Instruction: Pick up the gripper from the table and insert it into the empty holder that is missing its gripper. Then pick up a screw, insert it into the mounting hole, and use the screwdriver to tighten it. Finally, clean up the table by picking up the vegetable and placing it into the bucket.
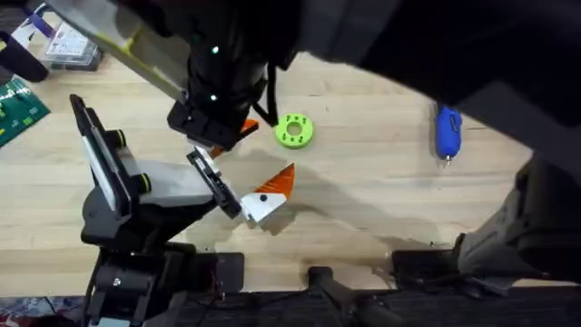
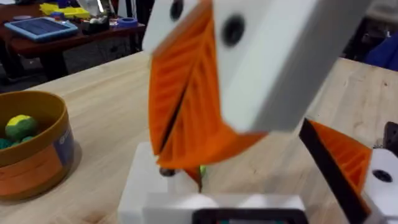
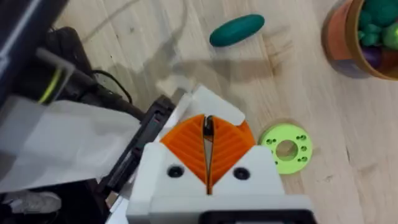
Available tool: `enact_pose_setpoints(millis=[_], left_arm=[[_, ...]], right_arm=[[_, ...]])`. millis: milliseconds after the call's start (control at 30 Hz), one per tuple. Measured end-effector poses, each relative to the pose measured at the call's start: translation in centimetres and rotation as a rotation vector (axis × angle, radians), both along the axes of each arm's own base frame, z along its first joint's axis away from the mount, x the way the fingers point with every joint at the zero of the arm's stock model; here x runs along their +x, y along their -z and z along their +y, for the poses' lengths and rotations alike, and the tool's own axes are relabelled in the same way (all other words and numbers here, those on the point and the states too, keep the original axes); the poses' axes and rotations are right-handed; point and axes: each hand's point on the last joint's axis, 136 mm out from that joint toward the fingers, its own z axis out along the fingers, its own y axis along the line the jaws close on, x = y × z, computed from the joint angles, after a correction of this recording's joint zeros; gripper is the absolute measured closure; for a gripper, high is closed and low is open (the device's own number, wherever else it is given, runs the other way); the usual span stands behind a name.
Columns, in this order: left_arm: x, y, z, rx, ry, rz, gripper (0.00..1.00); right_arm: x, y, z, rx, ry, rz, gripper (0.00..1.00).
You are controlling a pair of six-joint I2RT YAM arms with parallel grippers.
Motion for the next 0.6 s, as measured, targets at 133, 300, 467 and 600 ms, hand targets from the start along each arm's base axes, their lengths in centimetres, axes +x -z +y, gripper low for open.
enact_pose_setpoints(millis=[133, 300, 467, 600], left_arm=[[0.07, 0.09, 0.05, -0.007, -0.004, 0.015, 0.014], [0.07, 0.10, 0.05, -0.009, -0.004, 0.018, 0.014], [0.11, 0.11, 0.08, -0.014, -0.008, 0.025, 0.014], [0.14, 0.11, 0.10, -0.017, -0.010, 0.030, 0.014]], right_arm=[[0.09, 0.79, 0.16, -0.017, 0.000, 0.009, 0.989], [0.06, 0.91, 0.09, -0.022, 0.000, 0.012, 0.989], [0.06, 1.08, 0.06, -0.028, 0.001, 0.014, 0.989], [0.20, 1.02, 0.31, -0.018, 0.001, 0.009, 0.989]])
